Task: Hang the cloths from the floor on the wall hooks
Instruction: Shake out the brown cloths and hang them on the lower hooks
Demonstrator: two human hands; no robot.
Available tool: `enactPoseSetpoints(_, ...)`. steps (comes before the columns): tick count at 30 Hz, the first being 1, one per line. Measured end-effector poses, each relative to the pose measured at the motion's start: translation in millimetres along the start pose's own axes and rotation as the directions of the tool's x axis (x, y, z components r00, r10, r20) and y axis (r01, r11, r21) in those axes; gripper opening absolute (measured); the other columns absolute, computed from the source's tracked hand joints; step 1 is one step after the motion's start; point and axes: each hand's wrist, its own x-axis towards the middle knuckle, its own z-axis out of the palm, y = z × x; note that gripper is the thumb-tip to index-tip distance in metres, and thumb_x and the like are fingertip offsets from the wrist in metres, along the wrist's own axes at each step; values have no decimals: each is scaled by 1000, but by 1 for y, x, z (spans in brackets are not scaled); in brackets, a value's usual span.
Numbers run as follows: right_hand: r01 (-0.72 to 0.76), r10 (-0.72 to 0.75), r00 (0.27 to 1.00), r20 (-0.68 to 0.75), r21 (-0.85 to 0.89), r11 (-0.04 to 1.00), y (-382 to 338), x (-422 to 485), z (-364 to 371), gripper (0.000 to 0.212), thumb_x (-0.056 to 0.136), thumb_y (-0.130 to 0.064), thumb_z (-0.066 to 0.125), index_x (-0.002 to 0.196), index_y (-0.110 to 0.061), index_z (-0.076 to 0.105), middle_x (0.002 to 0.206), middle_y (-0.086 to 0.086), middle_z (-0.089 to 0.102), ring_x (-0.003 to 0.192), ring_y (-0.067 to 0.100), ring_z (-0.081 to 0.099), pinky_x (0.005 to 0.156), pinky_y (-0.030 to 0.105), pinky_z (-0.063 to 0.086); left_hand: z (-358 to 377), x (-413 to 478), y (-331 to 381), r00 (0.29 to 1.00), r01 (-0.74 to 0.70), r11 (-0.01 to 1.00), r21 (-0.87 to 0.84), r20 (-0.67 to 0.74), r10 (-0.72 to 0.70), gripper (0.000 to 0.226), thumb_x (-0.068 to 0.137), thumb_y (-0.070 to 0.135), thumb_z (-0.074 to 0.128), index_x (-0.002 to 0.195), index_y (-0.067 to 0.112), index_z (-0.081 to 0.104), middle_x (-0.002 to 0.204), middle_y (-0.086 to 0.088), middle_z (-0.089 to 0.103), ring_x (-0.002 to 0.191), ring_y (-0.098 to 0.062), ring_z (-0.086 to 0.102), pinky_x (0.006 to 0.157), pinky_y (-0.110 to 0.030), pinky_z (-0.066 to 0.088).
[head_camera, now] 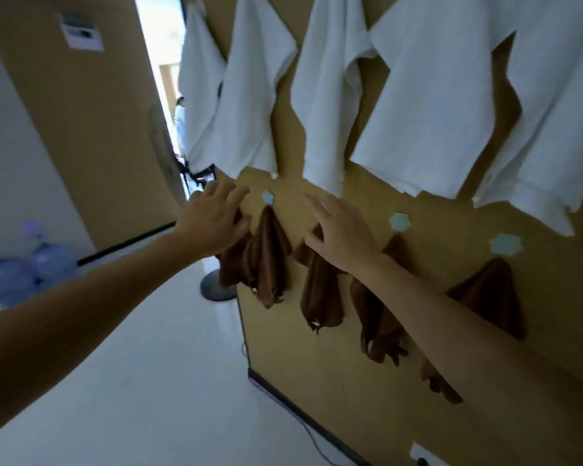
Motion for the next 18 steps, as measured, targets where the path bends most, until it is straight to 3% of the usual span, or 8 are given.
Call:
enactPoseSetpoints(5,95,-93,995,-21,152,984,-79,42,6,67,92,-48,49,150,-22,30,140,8,47,123,29,48,98,48,44,-82,-89,-67,953,302,928,220,-31,-303,49,89,40,57,126,8,54,123,-19,55,108,-41,52,80,-51,47)
enactPoseSetpoints(10,191,-182,982,-58,283,940,-167,75,-3,70,89,-57,39,150,-21,32,143,8,44,129,28,44,103,51,39,-175,-178,-116,878,475,792,383,-143,-457,53,88,38,62,130,8,52,126,-22,53,113,-42,49,82,-54,45)
enactPoseSetpoints(13,242,-231,970,-72,322,915,-218,99,-12,70,93,-52,50,152,-22,27,150,8,36,137,26,35,106,46,31,-230,-217,-143,834,542,695,473,-199,-515,56,90,46,53,133,11,48,129,-20,49,117,-41,45,84,-54,46)
enactPoseSetpoints(18,346,-328,938,-111,347,872,-306,152,-38,75,94,-56,45,155,-27,12,157,7,25,143,26,25,111,57,29,-312,-261,-178,795,578,557,596,-256,-551,69,86,60,31,131,10,48,128,-20,49,116,-39,45,81,-52,48)
